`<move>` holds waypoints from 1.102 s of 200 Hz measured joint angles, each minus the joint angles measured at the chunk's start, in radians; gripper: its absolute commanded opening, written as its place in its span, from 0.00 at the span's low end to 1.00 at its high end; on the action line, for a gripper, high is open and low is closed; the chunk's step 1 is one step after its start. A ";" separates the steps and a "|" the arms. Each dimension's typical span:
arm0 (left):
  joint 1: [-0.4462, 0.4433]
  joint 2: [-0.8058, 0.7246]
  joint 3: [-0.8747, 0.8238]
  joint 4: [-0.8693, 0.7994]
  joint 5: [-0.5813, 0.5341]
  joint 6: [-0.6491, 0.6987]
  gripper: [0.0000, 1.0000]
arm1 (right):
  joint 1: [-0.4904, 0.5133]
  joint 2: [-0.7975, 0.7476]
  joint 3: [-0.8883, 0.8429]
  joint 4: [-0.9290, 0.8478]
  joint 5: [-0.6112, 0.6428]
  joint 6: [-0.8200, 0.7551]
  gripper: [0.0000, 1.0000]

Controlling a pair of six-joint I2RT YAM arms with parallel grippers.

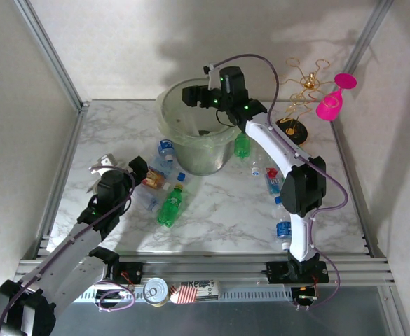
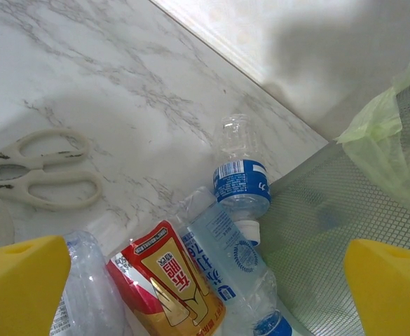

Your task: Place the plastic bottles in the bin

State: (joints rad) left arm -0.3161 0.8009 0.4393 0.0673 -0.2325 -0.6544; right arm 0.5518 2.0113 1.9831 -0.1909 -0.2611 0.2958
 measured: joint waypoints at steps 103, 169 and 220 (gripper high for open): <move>0.000 -0.010 0.011 -0.021 -0.005 -0.004 1.00 | 0.000 -0.212 -0.097 0.013 0.070 -0.052 0.99; 0.000 -0.003 0.021 -0.024 -0.006 -0.029 1.00 | 0.001 -0.622 -0.481 0.155 0.229 -0.095 0.99; 0.000 0.041 0.043 -0.079 0.004 -0.030 1.00 | 0.001 -0.780 -0.814 0.187 0.400 -0.063 0.99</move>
State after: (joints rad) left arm -0.3157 0.8417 0.4828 -0.0120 -0.2283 -0.6846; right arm 0.5526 1.2312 1.1687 -0.0044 0.1390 0.2333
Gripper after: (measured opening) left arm 0.995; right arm 0.987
